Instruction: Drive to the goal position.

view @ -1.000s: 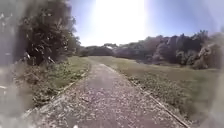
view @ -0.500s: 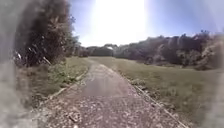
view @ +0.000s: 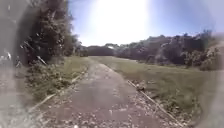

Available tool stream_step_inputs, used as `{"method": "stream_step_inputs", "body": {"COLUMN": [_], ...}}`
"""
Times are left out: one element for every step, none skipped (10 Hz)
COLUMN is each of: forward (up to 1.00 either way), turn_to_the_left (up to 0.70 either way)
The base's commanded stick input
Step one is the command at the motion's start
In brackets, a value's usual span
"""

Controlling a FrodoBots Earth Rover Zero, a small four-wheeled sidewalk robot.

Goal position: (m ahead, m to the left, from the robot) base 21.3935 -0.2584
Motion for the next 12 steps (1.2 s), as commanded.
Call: {"method": "stream_step_inputs", "body": {"forward": [1.0,1.0,1.0,1.0,1.0,1.0,1.0,1.0,1.0,1.0,1.0,1.0], "turn_to_the_left": [0.0,0.0,0.07,0.03,0.0,0.0,0.0,0.0,0.0,0.18,0.35,0.22]}}
